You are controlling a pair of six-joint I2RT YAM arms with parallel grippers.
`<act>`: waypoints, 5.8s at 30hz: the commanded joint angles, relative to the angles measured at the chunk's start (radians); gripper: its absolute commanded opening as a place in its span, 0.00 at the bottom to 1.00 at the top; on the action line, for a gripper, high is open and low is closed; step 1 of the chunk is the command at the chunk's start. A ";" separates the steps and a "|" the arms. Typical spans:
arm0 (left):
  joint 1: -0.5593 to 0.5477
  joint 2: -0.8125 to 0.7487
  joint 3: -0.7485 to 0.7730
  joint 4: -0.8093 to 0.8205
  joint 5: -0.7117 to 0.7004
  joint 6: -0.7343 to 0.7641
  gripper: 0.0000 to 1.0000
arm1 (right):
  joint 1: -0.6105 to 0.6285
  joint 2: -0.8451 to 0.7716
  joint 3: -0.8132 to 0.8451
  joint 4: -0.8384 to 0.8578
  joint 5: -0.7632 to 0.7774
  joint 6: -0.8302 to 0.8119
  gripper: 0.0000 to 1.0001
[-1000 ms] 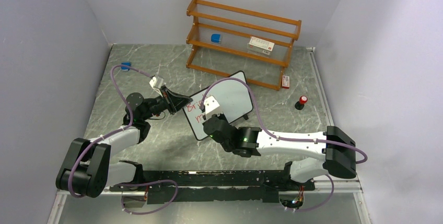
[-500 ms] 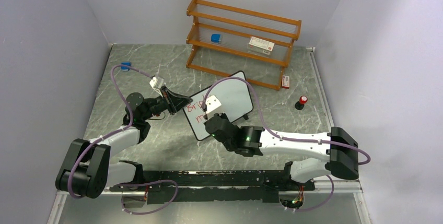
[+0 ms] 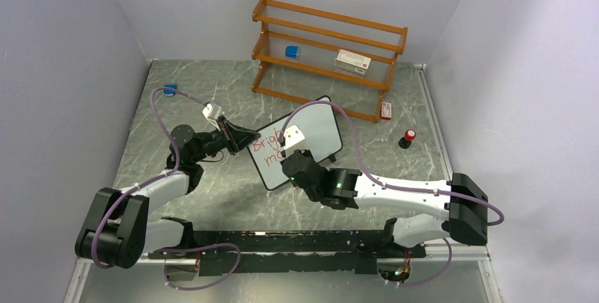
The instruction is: Write a sentence on the whiteboard
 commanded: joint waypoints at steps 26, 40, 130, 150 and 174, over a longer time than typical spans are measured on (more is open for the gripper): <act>-0.010 -0.011 0.029 0.009 0.028 0.023 0.05 | -0.012 0.019 -0.024 -0.049 -0.039 0.047 0.00; -0.011 -0.004 0.029 0.011 0.029 0.020 0.05 | -0.011 0.012 -0.028 -0.040 -0.040 0.053 0.00; -0.010 0.000 0.034 -0.014 0.025 0.024 0.05 | -0.073 -0.028 -0.041 0.030 -0.002 0.038 0.00; -0.010 -0.003 0.040 -0.030 0.019 0.030 0.05 | -0.072 -0.026 -0.072 -0.034 -0.043 0.081 0.00; -0.009 0.004 0.041 -0.040 0.012 0.032 0.05 | -0.155 -0.163 -0.132 0.060 -0.119 0.046 0.00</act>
